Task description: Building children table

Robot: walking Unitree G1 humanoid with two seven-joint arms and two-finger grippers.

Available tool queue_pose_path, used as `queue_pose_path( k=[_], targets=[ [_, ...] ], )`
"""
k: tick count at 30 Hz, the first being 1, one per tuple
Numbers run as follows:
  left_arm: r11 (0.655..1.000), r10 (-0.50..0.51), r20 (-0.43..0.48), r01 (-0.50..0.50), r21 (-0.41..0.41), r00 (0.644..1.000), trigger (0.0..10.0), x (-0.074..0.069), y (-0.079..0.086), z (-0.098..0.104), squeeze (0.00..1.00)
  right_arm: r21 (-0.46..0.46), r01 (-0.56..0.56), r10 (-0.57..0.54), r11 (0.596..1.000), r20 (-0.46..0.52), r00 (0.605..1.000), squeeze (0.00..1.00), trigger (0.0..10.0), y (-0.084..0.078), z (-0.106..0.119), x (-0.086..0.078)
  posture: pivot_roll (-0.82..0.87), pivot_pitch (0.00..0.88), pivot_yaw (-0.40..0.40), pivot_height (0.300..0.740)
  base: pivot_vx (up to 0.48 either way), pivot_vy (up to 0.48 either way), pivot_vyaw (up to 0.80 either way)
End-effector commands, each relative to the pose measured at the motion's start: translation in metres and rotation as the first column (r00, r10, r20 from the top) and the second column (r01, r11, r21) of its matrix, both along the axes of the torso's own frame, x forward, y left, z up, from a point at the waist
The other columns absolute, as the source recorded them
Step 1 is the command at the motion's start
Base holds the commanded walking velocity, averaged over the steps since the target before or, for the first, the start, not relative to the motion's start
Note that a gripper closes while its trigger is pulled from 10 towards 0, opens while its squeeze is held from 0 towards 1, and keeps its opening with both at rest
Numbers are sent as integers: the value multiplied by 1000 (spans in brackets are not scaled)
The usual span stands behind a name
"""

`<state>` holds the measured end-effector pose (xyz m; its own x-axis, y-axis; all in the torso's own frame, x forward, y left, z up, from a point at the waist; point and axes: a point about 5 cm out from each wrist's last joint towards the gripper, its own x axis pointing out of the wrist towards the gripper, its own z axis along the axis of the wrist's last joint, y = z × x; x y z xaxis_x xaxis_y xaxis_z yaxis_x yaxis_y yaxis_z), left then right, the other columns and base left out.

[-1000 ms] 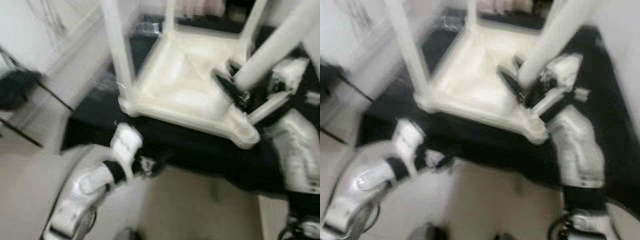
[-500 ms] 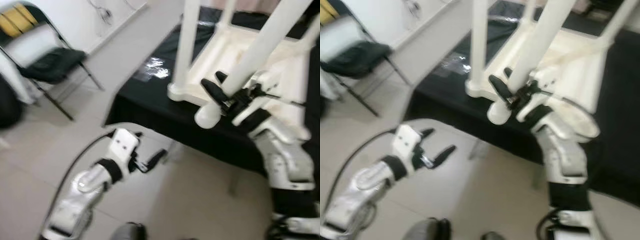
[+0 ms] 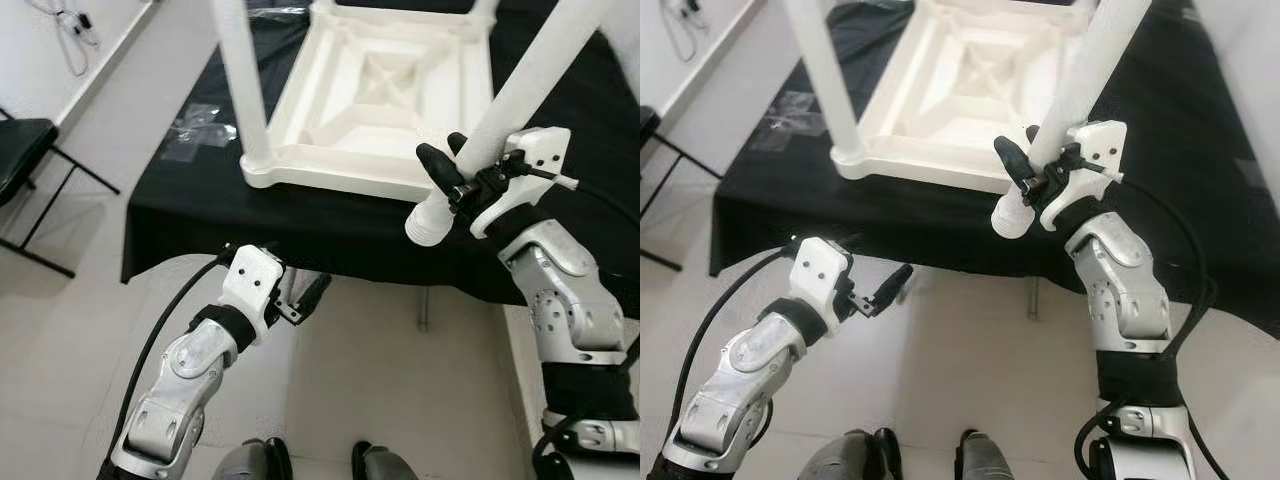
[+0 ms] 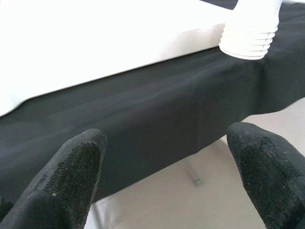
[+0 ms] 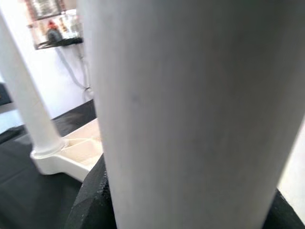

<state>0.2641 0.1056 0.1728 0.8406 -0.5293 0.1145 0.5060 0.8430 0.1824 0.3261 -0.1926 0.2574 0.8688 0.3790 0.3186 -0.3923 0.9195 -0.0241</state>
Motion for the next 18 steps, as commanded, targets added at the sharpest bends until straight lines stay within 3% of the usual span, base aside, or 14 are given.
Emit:
queue_pose_path(
  k=[1, 6, 12, 18],
  targets=[
    [1000, -15, 1, 15, -6, 1000, 10000, 0, 0, 1, 0, 43, -25, 23, 999, 45, 999, 0, 10000, 1, 9, -2, -9, 211, -24, 740, 0, 0, -800],
    [999, -45, 32, 46, -25, 998, 10000, 0, -4, 10, 0, 114, -95, 82, 989, 107, 991, 0, 10000, 5, 21, -8, -9, 210, -23, 740, 0, 0, -800],
    [996, -79, 66, 82, -42, 995, 10000, -2, -7, 20, 0, 132, -151, 130, 980, 156, 979, 0, 10000, 7, 29, -13, -9, 210, -22, 740, 0, 0, 0],
    [991, -103, 105, 111, -74, 989, 10000, -2, -8, 36, 0, 140, -195, 170, 971, 168, 971, 0, 10000, 12, 32, -14, -6, 209, -24, 740, 365, 0, -667]
  ],
)
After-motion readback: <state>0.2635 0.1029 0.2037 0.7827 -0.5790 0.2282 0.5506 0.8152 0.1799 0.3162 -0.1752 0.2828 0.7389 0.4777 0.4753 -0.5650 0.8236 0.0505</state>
